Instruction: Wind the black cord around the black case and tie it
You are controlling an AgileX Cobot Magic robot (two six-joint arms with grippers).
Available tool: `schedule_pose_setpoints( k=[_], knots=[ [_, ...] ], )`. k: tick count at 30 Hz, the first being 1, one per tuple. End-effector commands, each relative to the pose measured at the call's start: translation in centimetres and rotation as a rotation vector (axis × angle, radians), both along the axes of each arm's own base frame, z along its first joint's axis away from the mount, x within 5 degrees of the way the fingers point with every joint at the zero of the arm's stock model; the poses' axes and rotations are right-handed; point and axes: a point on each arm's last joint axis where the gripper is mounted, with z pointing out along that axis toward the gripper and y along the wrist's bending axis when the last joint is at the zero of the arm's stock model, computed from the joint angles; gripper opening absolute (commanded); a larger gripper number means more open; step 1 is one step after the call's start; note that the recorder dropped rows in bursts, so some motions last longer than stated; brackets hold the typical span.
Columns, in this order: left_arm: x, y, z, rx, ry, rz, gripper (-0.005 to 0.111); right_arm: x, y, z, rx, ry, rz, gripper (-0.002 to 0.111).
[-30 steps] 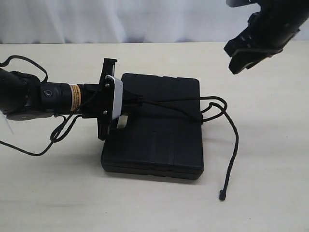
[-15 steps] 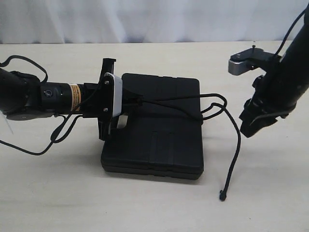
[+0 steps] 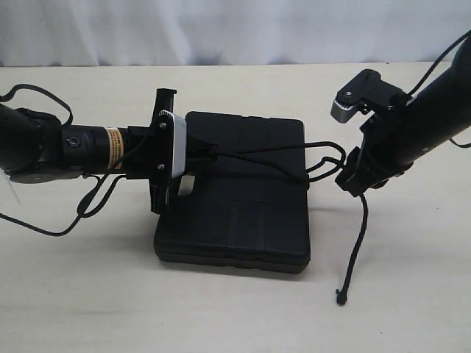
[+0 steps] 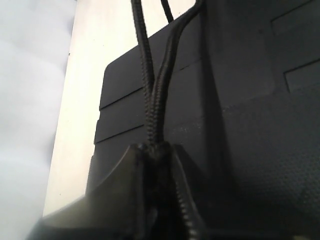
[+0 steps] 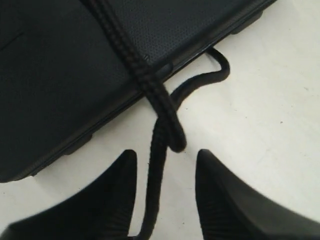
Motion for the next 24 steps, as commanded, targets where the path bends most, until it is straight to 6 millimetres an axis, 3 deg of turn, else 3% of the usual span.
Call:
schedule_pose_setpoints(
  k=[1, 2, 3, 9, 14, 19, 24],
  knots=[
    [0.0, -0.1, 0.1, -0.018, 0.005, 0.007, 0.000, 0.1, 0.3, -0.7, 0.023, 0.021, -0.003, 0.024],
    [0.0, -0.1, 0.1, -0.018, 0.005, 0.007, 0.000, 0.1, 0.2, -0.8, 0.017, 0.026, 0.003, 0.011],
    [0.0, -0.1, 0.1, -0.018, 0.005, 0.007, 0.000, 0.0, 0.2, -0.7, 0.012, 0.028, 0.005, 0.005],
    [0.2, -0.2, 0.6, -0.138, 0.072, 0.079, 0.004, -0.6, -0.1, 0.8, -0.007, -0.001, -0.002, 0.004],
    [0.6, 0.0, 0.9, -0.253, 0.145, 0.185, 0.031, -1.1, -0.7, 2.7, -0.036, -0.062, -0.052, 0.004],
    [0.7, 0.0, 1.0, -0.325, 0.213, 0.240, 0.056, -1.2, -0.8, 3.3, -0.026, -0.079, -0.110, 0.004],
    [0.6, 0.1, 2.4, -0.458, 0.339, 0.328, 0.062, -1.0, -1.0, 3.3, -0.035, -0.091, -0.144, 0.004]
  ],
)
